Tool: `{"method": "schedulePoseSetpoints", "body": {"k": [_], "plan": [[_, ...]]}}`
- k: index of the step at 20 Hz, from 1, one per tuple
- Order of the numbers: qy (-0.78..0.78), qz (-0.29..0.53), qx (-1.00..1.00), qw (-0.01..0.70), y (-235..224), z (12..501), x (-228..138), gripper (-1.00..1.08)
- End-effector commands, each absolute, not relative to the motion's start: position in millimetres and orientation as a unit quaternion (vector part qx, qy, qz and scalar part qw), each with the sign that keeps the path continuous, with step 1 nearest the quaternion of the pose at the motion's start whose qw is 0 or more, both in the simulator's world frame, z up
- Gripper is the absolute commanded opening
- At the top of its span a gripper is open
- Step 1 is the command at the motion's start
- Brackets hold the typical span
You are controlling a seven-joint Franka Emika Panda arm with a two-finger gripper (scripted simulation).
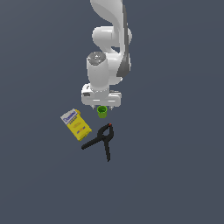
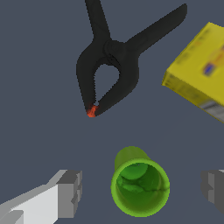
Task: Pick up a designated object from a clutter of objects.
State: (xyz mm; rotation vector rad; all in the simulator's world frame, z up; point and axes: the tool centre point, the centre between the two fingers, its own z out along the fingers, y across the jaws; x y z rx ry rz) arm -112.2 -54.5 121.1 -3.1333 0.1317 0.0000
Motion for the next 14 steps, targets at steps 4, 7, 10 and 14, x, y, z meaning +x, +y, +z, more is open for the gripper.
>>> {"method": "schedulePoseSetpoints", "body": {"k": [4,7,10,14], "plan": [[0.049,0.000,-0.999,0.001,-59.9,101.9,-136.1,1.00],[0.052,0.000,-0.999,0.000,-61.4,96.1,-144.1,1.00],[0.053,0.000,-0.999,0.000,-62.2,93.2,-148.4,1.00],[0.053,0.000,-0.999,0.000,-62.1,93.1,-148.3,1.00]]}}
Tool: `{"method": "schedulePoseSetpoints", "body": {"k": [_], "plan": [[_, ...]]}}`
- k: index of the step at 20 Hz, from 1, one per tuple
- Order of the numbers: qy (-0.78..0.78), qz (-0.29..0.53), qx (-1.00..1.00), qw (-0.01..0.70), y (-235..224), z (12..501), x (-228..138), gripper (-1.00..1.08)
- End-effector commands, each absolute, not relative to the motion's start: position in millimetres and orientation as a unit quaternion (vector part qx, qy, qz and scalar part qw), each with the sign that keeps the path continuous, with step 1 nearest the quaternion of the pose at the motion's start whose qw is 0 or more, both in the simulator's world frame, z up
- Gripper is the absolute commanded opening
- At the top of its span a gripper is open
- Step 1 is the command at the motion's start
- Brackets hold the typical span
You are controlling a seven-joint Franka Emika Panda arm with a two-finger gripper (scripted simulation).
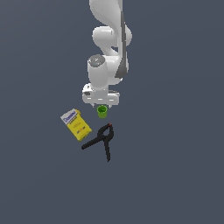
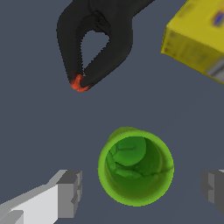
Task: Pick up a designated object from a clutter of objects.
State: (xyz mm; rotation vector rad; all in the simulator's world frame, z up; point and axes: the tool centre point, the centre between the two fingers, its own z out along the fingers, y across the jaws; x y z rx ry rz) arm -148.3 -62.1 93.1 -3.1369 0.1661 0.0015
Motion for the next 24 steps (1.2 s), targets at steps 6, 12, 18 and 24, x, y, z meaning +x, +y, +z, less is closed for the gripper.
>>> {"method": "schedulePoseSetpoints", "body": {"k": [6,12,18,24], "plan": [[0.053,0.000,-0.999,0.000,-62.2,83.2,-149.0,1.00],[0.053,0.000,-0.999,0.000,-62.2,60.5,-149.8,1.00],[0.053,0.000,-0.999,0.000,-62.2,45.0,-149.9,1.00],[0.053,0.000,-0.999,0.000,-62.3,42.5,-149.5,-1.00]]}}
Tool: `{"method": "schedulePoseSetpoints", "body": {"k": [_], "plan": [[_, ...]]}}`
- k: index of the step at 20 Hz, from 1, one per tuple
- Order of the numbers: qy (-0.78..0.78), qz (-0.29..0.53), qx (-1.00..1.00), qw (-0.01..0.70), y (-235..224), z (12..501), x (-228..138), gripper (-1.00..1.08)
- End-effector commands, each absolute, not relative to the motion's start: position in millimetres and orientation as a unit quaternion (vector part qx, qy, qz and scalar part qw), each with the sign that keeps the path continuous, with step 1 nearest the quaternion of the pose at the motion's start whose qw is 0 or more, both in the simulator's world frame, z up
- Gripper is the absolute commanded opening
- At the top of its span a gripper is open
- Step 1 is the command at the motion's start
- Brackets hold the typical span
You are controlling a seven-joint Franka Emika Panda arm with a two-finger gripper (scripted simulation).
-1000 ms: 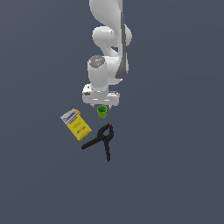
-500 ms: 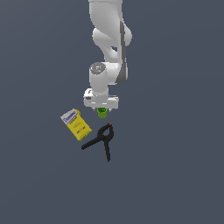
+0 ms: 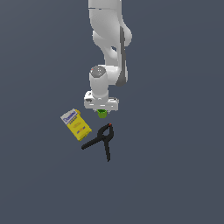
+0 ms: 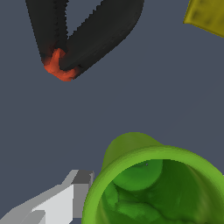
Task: Pick up a designated object from a clutter of objects.
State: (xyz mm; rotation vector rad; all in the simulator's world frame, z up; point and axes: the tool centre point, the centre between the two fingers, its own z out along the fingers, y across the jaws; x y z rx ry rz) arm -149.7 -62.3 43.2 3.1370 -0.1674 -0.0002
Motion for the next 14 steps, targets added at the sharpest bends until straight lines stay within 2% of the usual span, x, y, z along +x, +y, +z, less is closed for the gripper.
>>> {"method": "schedulePoseSetpoints", "body": {"k": [1,14], "plan": [[-0.053,0.000,0.999,0.000,-62.3,42.5,-149.5,-1.00],[-0.053,0.000,0.999,0.000,-60.9,47.8,-147.6,-1.00]]}}
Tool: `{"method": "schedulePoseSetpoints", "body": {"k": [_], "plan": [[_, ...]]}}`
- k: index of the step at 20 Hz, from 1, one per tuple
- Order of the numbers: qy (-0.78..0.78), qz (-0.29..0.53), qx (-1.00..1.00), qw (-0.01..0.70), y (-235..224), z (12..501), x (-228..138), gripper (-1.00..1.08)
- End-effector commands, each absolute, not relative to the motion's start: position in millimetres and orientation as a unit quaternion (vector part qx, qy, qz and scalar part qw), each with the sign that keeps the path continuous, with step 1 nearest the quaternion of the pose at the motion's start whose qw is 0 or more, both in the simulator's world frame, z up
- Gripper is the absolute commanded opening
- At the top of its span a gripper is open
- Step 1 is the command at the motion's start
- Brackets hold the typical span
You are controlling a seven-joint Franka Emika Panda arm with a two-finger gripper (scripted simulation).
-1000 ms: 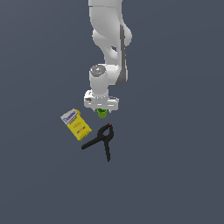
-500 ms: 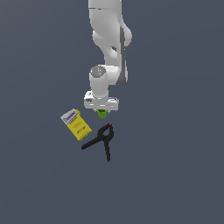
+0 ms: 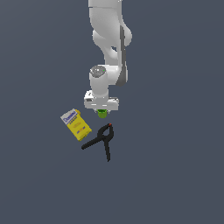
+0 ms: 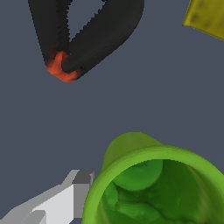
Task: Pick up a designated object from a clutter of objects.
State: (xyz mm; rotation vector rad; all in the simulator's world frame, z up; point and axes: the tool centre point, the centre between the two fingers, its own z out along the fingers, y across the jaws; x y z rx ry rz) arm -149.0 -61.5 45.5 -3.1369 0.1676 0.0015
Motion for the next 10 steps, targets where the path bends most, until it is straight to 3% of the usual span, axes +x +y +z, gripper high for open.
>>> {"method": "schedulePoseSetpoints", "body": {"k": [1,10], "plan": [[0.053,0.000,-0.999,0.000,-60.4,49.9,-146.7,-1.00],[0.054,0.000,-0.999,-0.001,-51.3,85.5,-131.1,-1.00]]}}
